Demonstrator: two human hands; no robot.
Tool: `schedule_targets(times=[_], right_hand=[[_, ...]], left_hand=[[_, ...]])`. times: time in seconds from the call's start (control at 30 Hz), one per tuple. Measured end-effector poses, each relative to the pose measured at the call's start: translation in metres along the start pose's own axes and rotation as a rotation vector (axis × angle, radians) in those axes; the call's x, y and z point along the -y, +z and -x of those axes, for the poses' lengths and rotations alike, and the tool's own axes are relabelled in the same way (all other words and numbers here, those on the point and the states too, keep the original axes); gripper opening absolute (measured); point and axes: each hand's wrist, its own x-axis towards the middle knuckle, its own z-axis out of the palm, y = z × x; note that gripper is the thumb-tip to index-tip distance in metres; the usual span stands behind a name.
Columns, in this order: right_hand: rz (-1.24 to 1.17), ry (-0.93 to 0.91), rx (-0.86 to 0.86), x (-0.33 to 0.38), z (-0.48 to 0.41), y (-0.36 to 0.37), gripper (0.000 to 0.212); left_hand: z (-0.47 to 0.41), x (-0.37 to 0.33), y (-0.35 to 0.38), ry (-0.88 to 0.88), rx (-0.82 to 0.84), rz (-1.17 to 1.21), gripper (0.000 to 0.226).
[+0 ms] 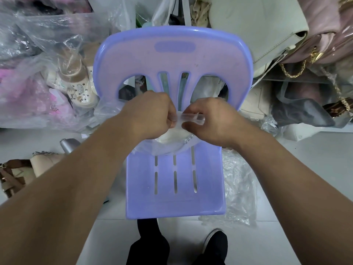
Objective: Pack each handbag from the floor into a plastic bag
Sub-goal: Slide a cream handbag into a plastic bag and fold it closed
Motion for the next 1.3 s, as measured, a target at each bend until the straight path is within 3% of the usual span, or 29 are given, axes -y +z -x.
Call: schedule_targets(times=[0.07,0.3,0.5,0.63,0.8,1.03,1.13,1.3], right_hand=[[0.056,0.002,0.012,0.005,-0.003,0.001,0.005],[0.060,0.039,0.000,0.009,-0.007,0.005,0.019],[-0.140,0.067,-0.012,0.008,-0.005,0.007,0.010],[-0.139,0.107,0.018,0.008,-0.008,0.013,0.007],[-0.090,0.108,0.074,0.007,-0.008,0.018,0.006],[-0.125,0.103,0.076,0.006,-0.006,0.016,0.004],[-0.092,0.096,0.089,0.003,-0.005,0.017,0.015],[-0.082,0.104,0.102,0.006,-0.005,0.012,0.008]], left_hand=[[-0.001,0.000,-0.002,0.005,-0.020,-0.017,0.013],[0.002,-0.005,-0.007,0.019,-0.055,-0.073,0.021],[0.001,0.001,-0.007,0.054,-0.024,-0.063,0.019],[0.006,0.002,-0.004,0.046,0.012,-0.063,0.010],[0.004,0.002,-0.002,0.045,-0.002,-0.064,0.038],[0.006,0.004,0.007,0.043,-0.052,-0.078,0.027],[0.006,0.009,0.004,0.055,-0.009,-0.046,0.008],[0.003,0.017,-0.005,0.023,0.038,-0.043,0.014]])
